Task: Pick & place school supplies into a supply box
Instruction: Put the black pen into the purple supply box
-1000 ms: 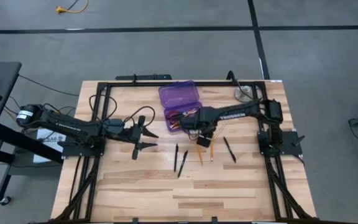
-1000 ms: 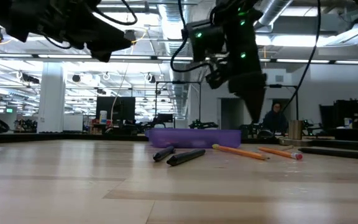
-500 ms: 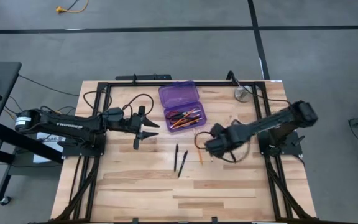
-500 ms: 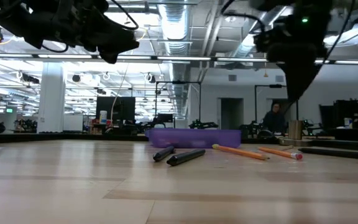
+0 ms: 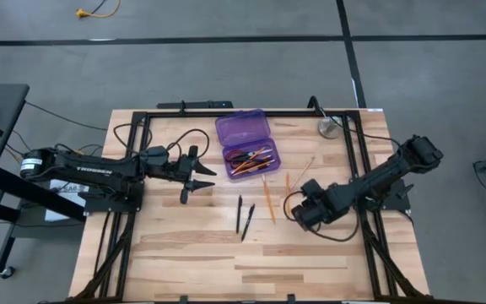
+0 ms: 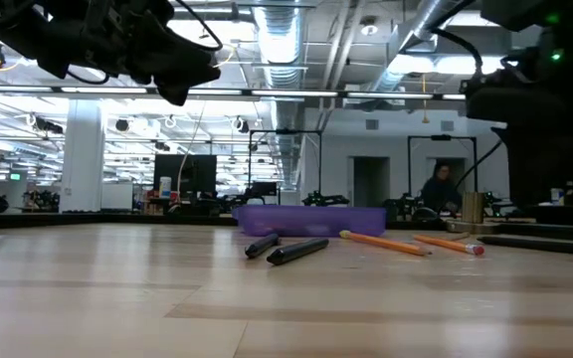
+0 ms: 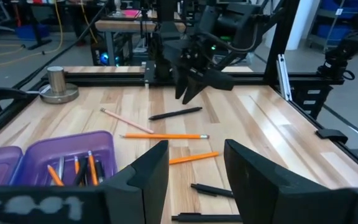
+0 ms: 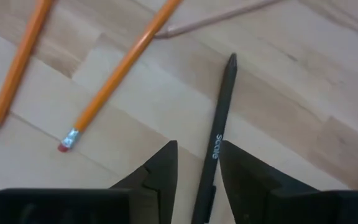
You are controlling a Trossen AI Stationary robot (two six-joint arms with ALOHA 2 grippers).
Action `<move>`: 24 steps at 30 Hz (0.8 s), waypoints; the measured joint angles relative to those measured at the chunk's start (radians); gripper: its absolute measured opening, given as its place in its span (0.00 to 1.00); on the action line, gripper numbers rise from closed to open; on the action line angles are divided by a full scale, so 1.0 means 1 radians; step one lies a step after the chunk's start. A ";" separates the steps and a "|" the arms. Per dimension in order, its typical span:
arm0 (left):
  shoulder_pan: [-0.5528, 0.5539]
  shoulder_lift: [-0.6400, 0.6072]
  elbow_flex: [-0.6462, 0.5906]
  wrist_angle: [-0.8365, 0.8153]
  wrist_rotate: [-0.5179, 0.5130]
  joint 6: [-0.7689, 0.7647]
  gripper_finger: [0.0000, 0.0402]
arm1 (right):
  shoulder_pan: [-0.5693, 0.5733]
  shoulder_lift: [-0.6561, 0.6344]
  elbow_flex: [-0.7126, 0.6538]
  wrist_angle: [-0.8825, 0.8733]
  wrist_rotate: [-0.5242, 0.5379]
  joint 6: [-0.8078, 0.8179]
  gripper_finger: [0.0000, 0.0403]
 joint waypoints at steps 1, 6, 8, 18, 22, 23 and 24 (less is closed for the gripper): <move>0.000 0.000 0.000 -0.002 0.000 0.000 0.36 | 0.005 0.000 -0.003 0.004 -0.002 0.001 0.29; 0.000 0.000 0.000 -0.003 0.000 -0.006 0.36 | 0.007 0.000 -0.020 0.026 -0.041 0.001 0.35; 0.000 0.000 0.000 -0.006 0.000 -0.012 0.36 | -0.001 0.000 -0.022 0.021 -0.046 -0.005 0.37; 0.000 0.000 0.000 -0.021 0.000 -0.016 0.36 | -0.096 0.000 -0.027 0.020 -0.045 -0.114 0.45; 0.000 0.000 0.000 -0.031 0.000 -0.016 0.36 | -0.130 0.000 -0.065 0.033 -0.058 -0.132 0.44; 0.000 0.000 0.000 -0.036 0.000 -0.016 0.36 | -0.137 0.000 -0.082 0.046 -0.074 -0.132 0.43; 0.000 0.000 0.000 -0.040 0.000 -0.017 0.36 | -0.144 0.000 -0.099 0.061 -0.090 -0.136 0.43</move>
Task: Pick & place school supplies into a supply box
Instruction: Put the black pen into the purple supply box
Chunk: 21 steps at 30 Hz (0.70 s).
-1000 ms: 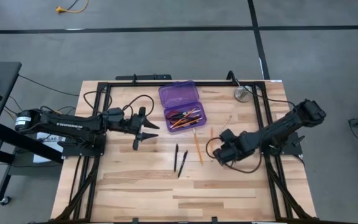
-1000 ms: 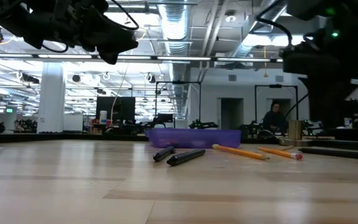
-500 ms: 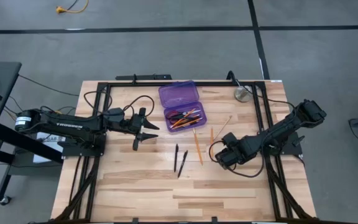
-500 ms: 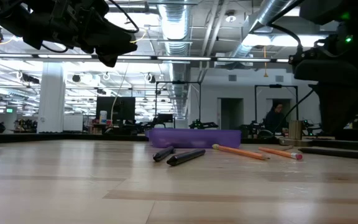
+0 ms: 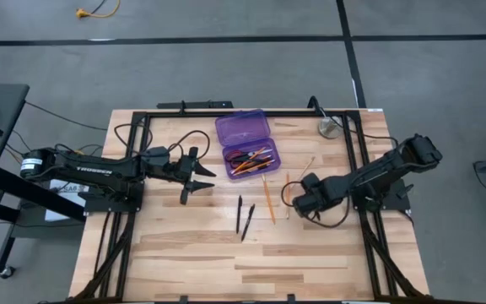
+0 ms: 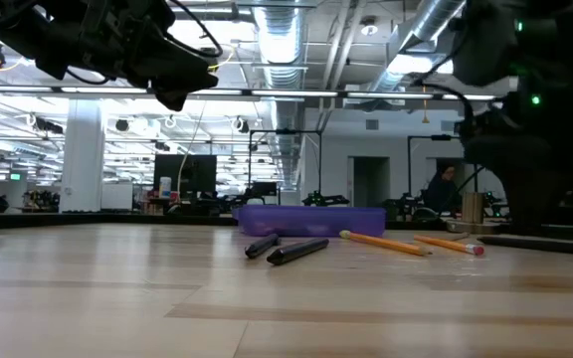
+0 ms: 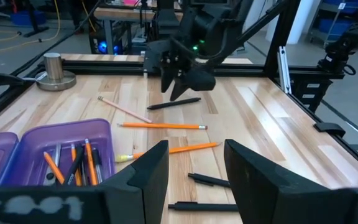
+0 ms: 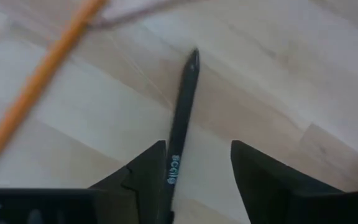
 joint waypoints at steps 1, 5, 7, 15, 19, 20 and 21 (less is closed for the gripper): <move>0.000 0.000 0.000 -0.004 0.000 0.000 0.36 | -0.006 0.000 -0.016 0.018 -0.014 -0.004 0.43; 0.000 0.000 0.000 -0.007 0.000 0.000 0.36 | -0.024 0.000 -0.078 0.123 -0.049 -0.029 0.42; 0.000 0.000 0.000 -0.007 0.000 0.000 0.36 | -0.034 -0.004 -0.095 0.155 -0.057 -0.031 0.41; 0.000 0.000 0.000 -0.006 -0.002 -0.003 0.36 | -0.042 -0.005 -0.119 0.181 -0.063 -0.047 0.40; 0.000 0.000 0.000 -0.006 -0.002 -0.003 0.36 | -0.042 -0.004 -0.119 0.185 -0.064 -0.042 0.35; 0.000 0.000 0.000 -0.006 -0.002 -0.003 0.36 | -0.042 -0.004 -0.119 0.187 -0.065 -0.041 0.33; 0.000 0.000 0.000 -0.006 -0.002 -0.003 0.36 | -0.042 -0.003 -0.119 0.189 -0.066 -0.041 0.31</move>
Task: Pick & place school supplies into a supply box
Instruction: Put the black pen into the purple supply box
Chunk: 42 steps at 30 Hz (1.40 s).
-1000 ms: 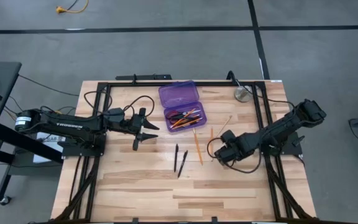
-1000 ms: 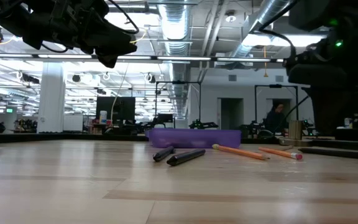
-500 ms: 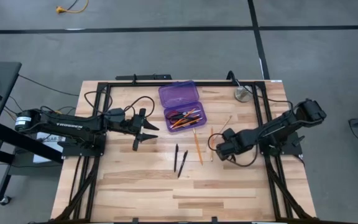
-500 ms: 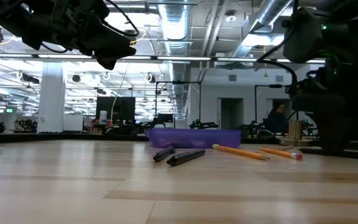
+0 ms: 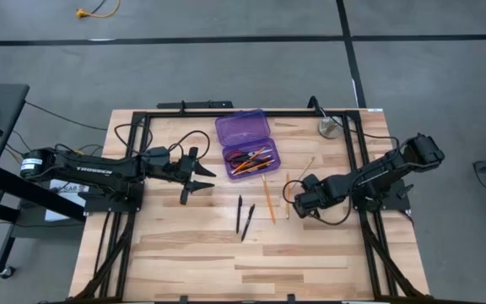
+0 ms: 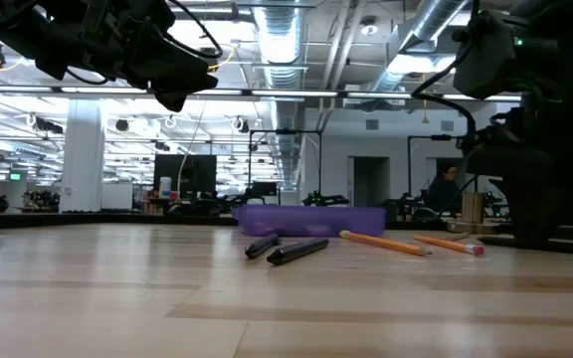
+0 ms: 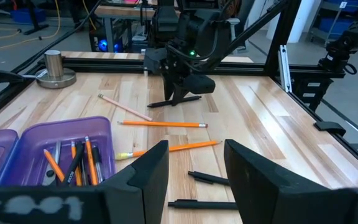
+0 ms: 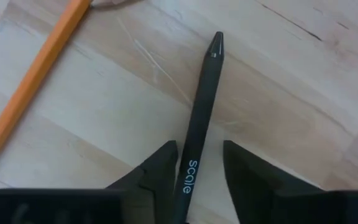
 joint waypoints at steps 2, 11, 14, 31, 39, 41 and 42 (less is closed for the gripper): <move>0.000 0.000 0.000 0.000 0.000 0.000 0.36 | 0.000 0.000 0.000 0.003 -0.001 0.007 0.26; 0.000 0.000 0.000 0.000 -0.001 0.000 0.36 | 0.000 0.001 0.000 0.017 0.000 0.012 0.06; 0.000 0.000 0.000 0.000 -0.001 0.000 0.36 | 0.000 0.001 0.000 0.023 0.001 0.013 0.02; 0.000 0.000 0.000 -0.022 -0.002 0.001 0.36 | 0.036 0.009 0.049 -0.019 0.092 0.067 0.01; 0.000 0.000 0.000 -0.023 0.019 0.004 0.36 | 0.061 0.005 0.141 -0.081 0.171 0.058 0.01; 0.000 0.000 0.000 -0.023 0.012 0.014 0.36 | 0.060 0.005 0.170 -0.105 0.183 0.035 0.01; 0.000 0.000 0.000 -0.023 0.007 0.016 0.36 | 0.058 0.004 0.185 -0.113 0.190 0.019 0.01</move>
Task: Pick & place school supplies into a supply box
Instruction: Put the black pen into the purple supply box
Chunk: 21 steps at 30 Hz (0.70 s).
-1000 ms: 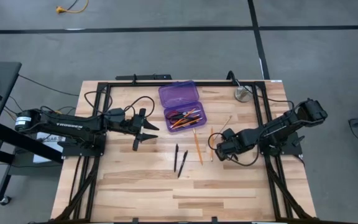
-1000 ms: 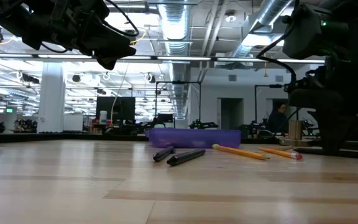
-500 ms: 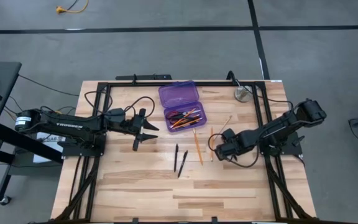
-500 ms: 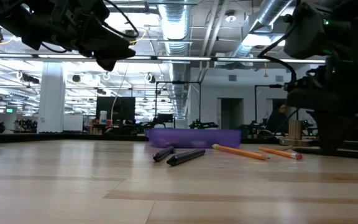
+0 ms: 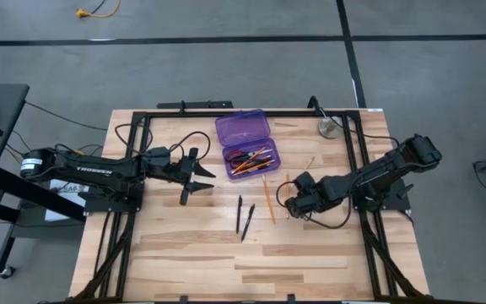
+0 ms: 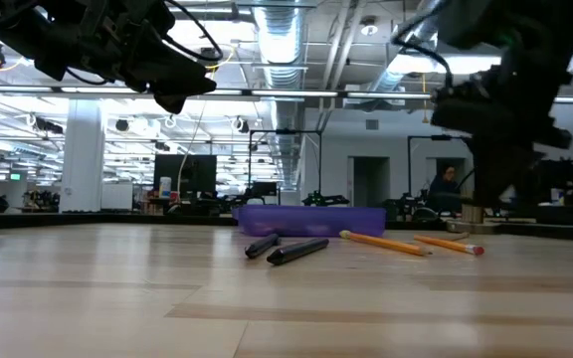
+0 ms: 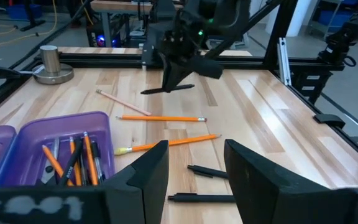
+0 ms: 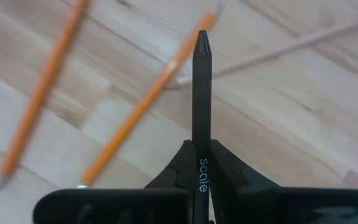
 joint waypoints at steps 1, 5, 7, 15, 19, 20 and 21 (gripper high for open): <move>0.000 0.000 0.000 0.000 0.000 0.000 0.36 | -0.006 0.000 0.016 -0.005 0.003 -0.021 0.01; 0.000 0.000 0.000 0.000 0.000 0.000 0.36 | -0.050 0.000 0.087 -0.051 0.028 -0.124 0.01; 0.000 0.000 0.000 0.000 0.000 -0.001 0.36 | -0.086 -0.001 0.128 -0.065 0.035 -0.189 0.01; 0.000 0.000 0.000 0.000 0.000 -0.008 0.36 | -0.270 0.000 0.263 -0.069 0.050 -0.500 0.01; 0.000 0.000 0.000 0.000 0.000 -0.016 0.36 | -0.349 0.000 0.292 -0.011 0.048 -0.649 0.01; -0.002 0.000 0.000 0.000 0.000 -0.025 0.36 | -0.366 0.000 0.295 0.008 0.043 -0.685 0.01; -0.003 0.000 0.000 -0.001 0.000 -0.036 0.36 | -0.381 0.000 0.298 0.028 0.035 -0.718 0.01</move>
